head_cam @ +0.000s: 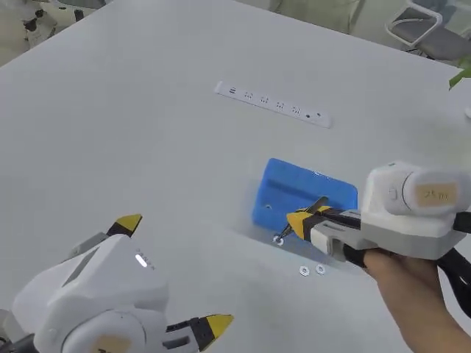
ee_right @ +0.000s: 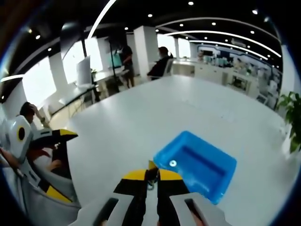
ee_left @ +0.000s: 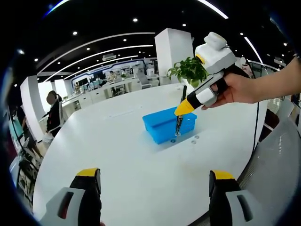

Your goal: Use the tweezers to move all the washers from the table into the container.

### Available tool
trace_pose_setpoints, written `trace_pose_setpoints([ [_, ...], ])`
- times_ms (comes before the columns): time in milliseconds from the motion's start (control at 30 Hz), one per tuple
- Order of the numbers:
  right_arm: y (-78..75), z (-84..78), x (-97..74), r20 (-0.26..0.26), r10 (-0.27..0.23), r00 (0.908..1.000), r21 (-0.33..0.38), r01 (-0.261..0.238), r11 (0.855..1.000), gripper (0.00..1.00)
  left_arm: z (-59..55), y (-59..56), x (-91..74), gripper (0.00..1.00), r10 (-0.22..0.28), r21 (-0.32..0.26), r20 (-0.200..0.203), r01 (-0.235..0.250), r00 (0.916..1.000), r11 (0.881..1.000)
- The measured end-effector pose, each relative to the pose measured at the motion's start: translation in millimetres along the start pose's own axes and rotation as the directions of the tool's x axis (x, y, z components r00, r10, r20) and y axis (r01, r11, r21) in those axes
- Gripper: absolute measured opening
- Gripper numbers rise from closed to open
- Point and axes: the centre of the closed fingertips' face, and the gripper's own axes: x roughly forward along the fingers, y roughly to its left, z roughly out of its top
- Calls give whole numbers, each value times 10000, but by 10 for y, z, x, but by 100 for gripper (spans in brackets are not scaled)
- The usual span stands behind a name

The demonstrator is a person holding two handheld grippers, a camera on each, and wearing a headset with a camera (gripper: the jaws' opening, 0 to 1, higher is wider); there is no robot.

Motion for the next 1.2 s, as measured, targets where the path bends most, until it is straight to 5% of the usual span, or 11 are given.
trace_pose_setpoints([
  [267,-60,132,-32,185,-239,9995,-600,250,9979,4,5,-11,2,98,-43,-5,28,43,10000,10000],
  [700,-298,307,26,691,-744,9948,-331,768,9965,4,-7,-4,8,98,33,68,-58,-33,10000,10000],
  [800,-369,334,94,850,-832,9929,248,813,9964,4,-6,-3,10,98,32,53,-61,-32,10000,10000],
  [967,-494,293,223,895,-1133,9895,937,1049,9901,4,-5,17,11,98,123,29,-47,-123,9999,9999],
  [1200,-587,123,402,381,-1528,9875,665,1500,9864,4,-6,13,8,98,107,97,-62,-106,9999,9999],
])
